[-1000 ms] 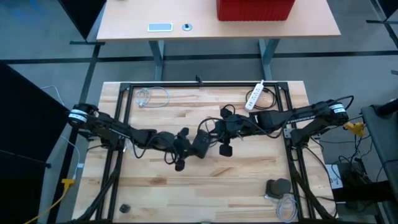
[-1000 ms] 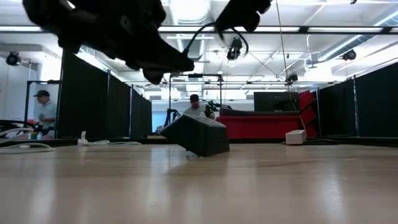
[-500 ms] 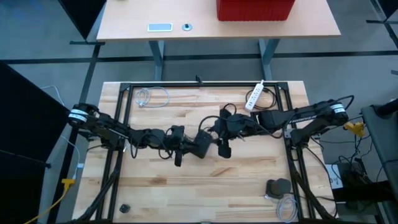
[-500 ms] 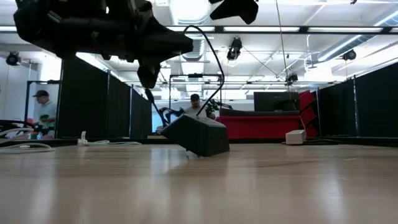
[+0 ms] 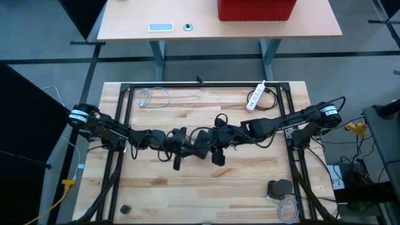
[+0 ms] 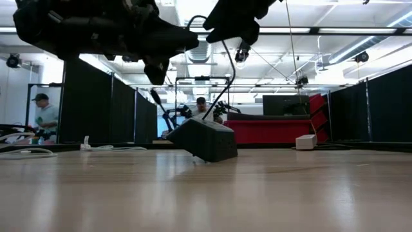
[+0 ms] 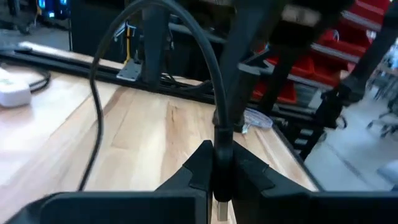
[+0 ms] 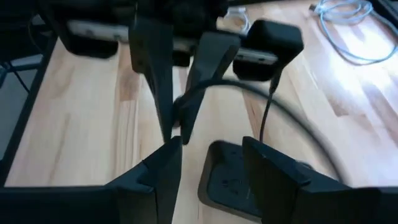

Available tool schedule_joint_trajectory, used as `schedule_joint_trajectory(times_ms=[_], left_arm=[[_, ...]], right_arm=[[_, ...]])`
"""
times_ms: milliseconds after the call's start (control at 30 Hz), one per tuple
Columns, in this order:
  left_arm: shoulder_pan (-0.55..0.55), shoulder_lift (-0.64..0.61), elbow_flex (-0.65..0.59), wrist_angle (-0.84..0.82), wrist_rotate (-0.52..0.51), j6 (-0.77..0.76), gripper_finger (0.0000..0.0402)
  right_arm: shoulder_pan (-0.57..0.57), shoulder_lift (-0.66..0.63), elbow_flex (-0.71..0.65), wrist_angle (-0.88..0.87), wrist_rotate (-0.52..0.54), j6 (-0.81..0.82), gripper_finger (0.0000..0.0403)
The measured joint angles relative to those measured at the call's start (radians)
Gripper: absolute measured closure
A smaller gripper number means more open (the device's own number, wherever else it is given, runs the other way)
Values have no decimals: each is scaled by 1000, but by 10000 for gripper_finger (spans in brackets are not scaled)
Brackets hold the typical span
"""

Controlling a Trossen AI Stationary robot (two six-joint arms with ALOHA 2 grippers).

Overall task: Insert USB
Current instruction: Insert the bottom black charger cable into the top black outlet extension

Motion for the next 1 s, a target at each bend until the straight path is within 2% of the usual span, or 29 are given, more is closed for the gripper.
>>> schedule_joint_trajectory(times_ms=[167, 300, 433, 500, 800, 1000], left_arm=[[-2, 0, -1, 0, -8, 92, 382], [-2, 0, -1, 0, -107, 155, 382], [-2, 0, -1, 13, -131, 145, 382], [0, -2, 6, 25, -131, 66, 382], [84, -71, 27, 31, -131, -537, 382], [145, -96, 27, 30, -117, -730, 382]], right_arm=[[2, -6, 0, 9, 0, 18, 275], [8, -6, 0, -11, -2, 75, 290], [11, -6, 0, -29, -1, 127, 302], [11, -6, 0, -26, -1, 128, 304], [11, -9, 2, -43, -1, 118, 289], [16, -9, -3, -127, 5, 118, 284]])
